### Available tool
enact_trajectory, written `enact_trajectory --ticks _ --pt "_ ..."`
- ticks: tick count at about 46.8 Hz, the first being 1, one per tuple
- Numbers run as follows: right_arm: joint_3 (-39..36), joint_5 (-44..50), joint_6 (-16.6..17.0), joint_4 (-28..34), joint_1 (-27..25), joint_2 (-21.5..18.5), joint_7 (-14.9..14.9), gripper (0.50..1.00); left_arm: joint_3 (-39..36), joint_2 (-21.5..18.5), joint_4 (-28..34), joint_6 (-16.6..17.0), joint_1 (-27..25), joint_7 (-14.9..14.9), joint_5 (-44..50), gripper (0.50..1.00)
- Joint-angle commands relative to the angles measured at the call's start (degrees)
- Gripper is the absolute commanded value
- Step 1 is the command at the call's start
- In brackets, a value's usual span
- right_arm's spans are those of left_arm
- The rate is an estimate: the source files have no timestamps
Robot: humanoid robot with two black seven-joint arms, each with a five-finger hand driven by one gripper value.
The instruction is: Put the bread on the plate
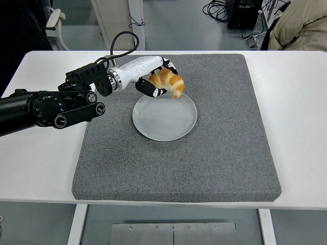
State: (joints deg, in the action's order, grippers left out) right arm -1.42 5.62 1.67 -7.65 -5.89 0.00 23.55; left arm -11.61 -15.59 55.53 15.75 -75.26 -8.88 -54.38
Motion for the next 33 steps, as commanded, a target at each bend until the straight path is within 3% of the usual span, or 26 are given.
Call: enact_trajectory --ticks 1,33 --pt "-0.1 0.0 0.0 0.0 0.0 0.0 0.0 1.000 0.0 0.5 0.0 0.2 0.6 0.0 0.0 0.519" --pt "-0.1 0.0 0.0 0.0 0.0 0.0 0.0 1.000 -2.3 1.4 0.0 1.8 3.5 -0.3 -2.1 0.528"
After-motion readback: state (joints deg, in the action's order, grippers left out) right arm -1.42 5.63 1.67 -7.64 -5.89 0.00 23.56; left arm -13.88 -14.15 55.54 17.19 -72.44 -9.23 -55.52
